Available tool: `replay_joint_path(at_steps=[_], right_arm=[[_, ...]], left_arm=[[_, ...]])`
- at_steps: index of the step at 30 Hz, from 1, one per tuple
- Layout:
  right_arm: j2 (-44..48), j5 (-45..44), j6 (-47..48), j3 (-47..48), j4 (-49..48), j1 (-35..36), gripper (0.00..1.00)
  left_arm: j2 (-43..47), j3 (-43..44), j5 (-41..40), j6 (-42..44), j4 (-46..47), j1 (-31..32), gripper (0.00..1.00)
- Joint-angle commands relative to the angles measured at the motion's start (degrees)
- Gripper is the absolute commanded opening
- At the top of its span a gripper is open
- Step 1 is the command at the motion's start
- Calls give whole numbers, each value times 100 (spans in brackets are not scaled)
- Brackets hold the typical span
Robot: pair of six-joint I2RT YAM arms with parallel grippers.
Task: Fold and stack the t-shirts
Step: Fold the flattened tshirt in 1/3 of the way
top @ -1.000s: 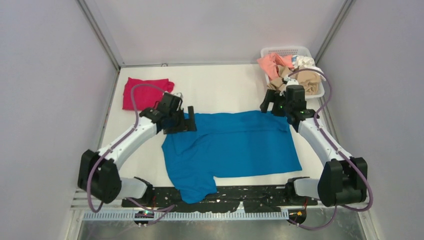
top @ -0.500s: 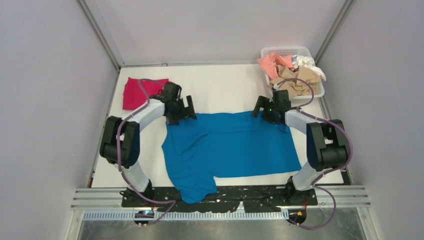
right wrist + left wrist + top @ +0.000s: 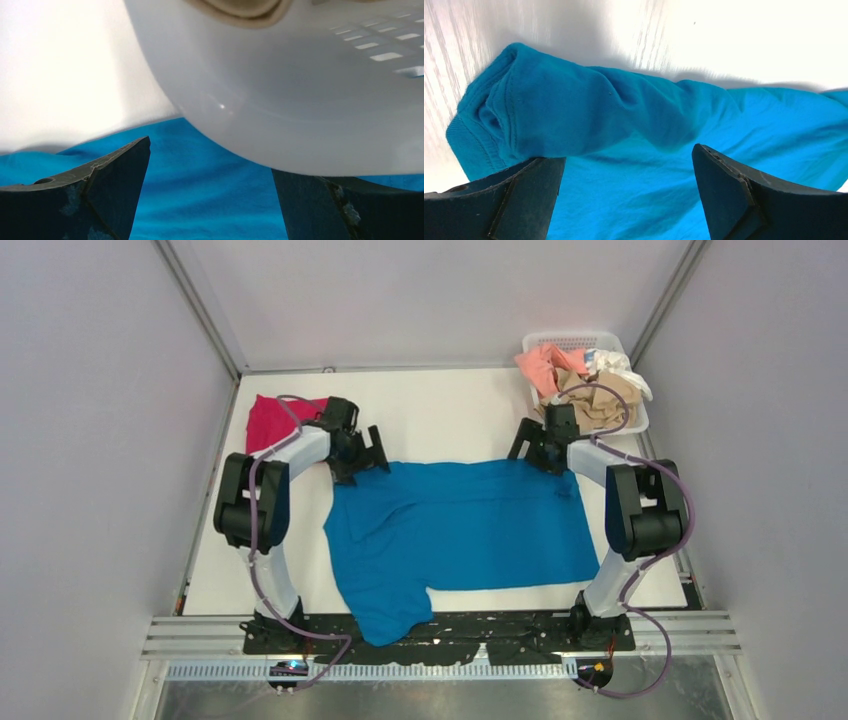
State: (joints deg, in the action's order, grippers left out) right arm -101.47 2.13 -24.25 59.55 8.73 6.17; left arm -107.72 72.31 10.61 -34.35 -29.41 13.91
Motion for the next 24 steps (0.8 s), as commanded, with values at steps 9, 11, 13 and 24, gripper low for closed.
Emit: replay_joint_path(at_steps=[9,11,13,24], right_arm=[[-813,-62,-62,1038,4,-419,95],[-918,-100,-40,1244,6,-439,95],[-1055,-147,-8,1474,10,-467,95],[-1115,239,44,1652,-366,-537,95]], left_arm=[[-506,996,3,-16,-246,-59,100],[-529,1072,-84,-11,-276,-69,100],[-566,1158,-204,-3,-289,-75,99],[-401,1284,-193,99,-350,-106,100]])
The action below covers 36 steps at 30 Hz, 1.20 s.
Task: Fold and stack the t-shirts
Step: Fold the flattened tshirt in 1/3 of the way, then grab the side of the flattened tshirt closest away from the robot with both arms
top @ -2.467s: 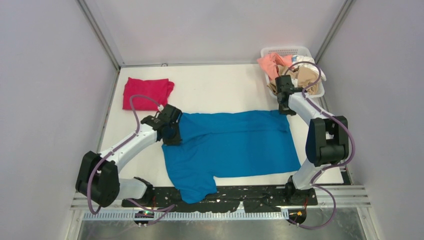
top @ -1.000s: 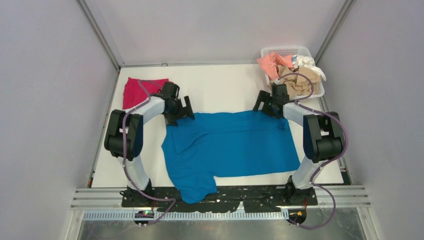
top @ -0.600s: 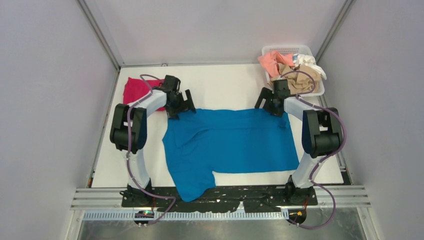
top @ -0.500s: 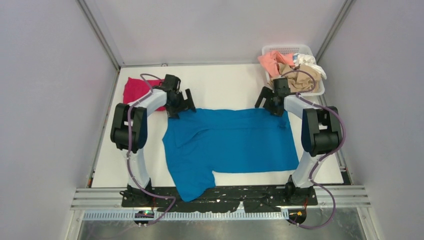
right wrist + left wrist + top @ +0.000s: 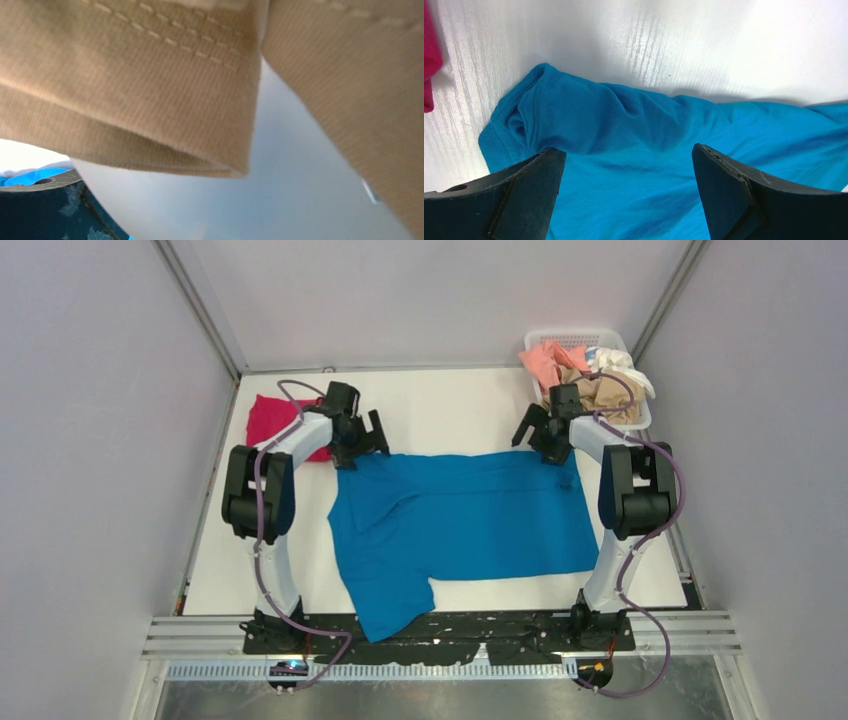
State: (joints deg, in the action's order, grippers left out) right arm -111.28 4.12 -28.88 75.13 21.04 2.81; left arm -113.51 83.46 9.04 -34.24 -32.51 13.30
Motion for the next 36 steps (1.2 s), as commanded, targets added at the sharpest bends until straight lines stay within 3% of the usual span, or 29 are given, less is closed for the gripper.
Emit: replay_joint_path(at_steps=[1,8,18,23,31,36], right_arm=[[-71,26,542,70,-1608,-201,95],[908,242,757,-584,-1682,-105,95],[1938,-608,1029,-1564,-1454,-53,95],[2121,-636,1147,-1878,-1601,-50,95],[1446,1568,984,-1700,-1631,-99,95],[1071,1752,786,-1028,-1420,-274,95]], left_arm=[[237,178,-23,100,-35,-34,100],[1084,-131,-15,109,160,-29,100],[2213,-1322,-107,136,212,34,100],[2388,-1781,60,132,447,175,100],[2140,-1583,88,228,313,199,99],[2139,-1526,-17,299,257,199,100]])
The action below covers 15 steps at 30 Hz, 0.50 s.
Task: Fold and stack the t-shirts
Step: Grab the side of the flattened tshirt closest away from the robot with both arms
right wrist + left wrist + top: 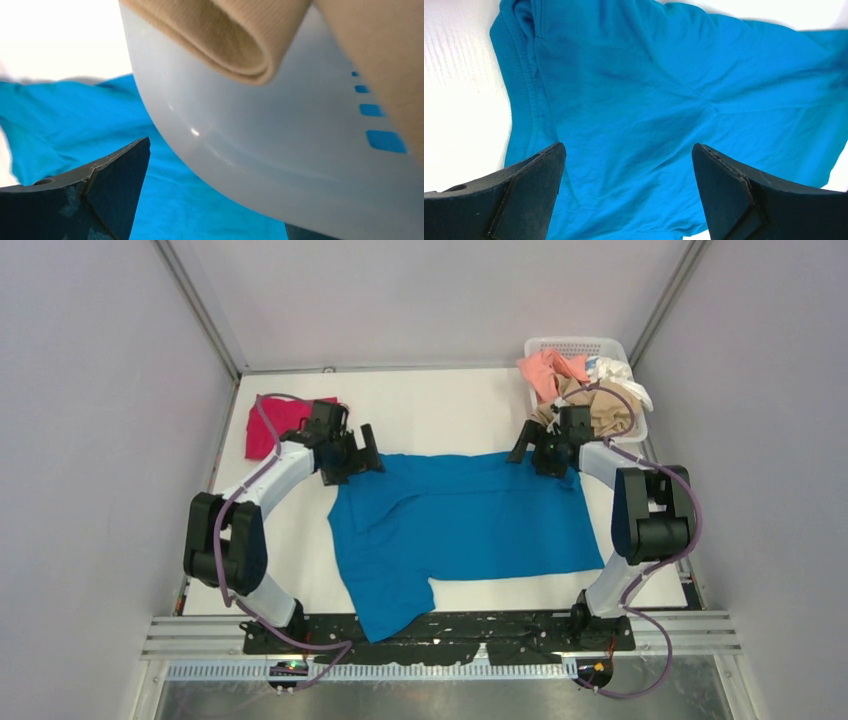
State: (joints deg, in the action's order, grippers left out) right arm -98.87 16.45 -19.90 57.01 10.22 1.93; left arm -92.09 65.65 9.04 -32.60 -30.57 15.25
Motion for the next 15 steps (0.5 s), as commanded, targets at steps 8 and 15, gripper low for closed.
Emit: replay_joint_path(at_steps=[8,15], right_arm=[[-466,2047,-930,1010,-556,-475,96],[-261,2415,-1608,215,-1208,-732,96]], left_arm=[[-125,431,-76,220,-91,5,100],[-31,423,-71,262,-81,5,100]])
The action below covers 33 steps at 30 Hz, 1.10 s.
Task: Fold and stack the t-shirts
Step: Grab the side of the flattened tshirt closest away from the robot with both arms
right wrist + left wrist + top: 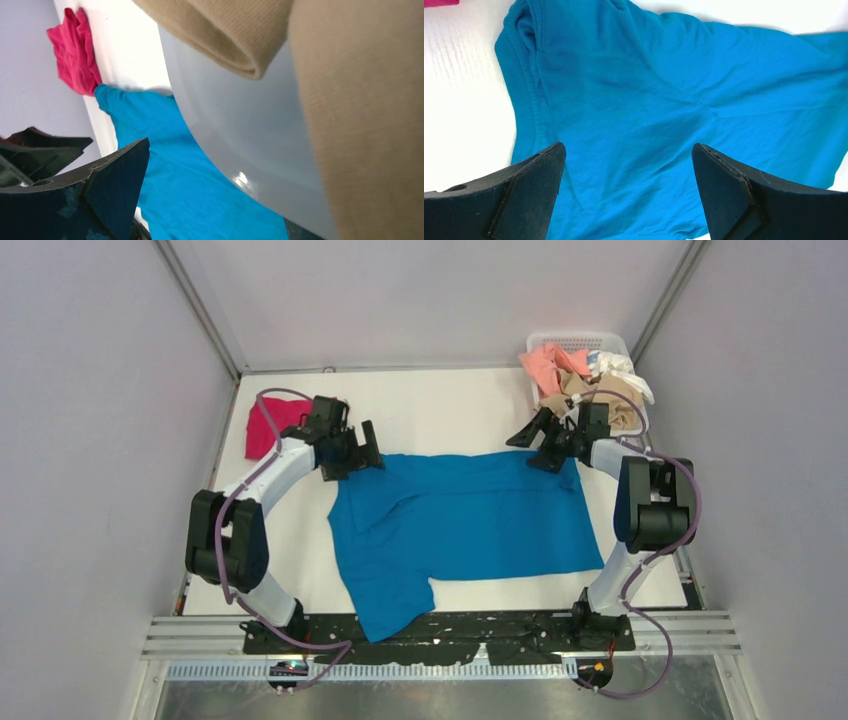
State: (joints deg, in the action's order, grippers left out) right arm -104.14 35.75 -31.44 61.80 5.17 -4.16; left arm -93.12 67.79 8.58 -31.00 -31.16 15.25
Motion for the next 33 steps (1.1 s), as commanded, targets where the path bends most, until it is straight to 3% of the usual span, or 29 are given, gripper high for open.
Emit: replay_joint_path(at_steps=[1,4,8,17,26,33], right_arm=[[268,600,-514,-326,-867,-130,96],[339,547,-722,-608,-1106,-154,96],[659,106,-346,-643,-599,-172,96],[1040,365,-672,-1259,-995,-450,96],[1698,-674,-93,-1801,-557,-717,96],[3264,-1989,381,-2263,522,-705,95]], left_arm=[[87,203,-31,98,-34,5,100],[162,155,-39,97,-40,6,100],[340,40,-35,114,-23,5,100],[774,-380,57,64,108,0,100],[880,-931,538,-152,313,150,99],[1883,-1781,-508,-247,-85,1015,100]])
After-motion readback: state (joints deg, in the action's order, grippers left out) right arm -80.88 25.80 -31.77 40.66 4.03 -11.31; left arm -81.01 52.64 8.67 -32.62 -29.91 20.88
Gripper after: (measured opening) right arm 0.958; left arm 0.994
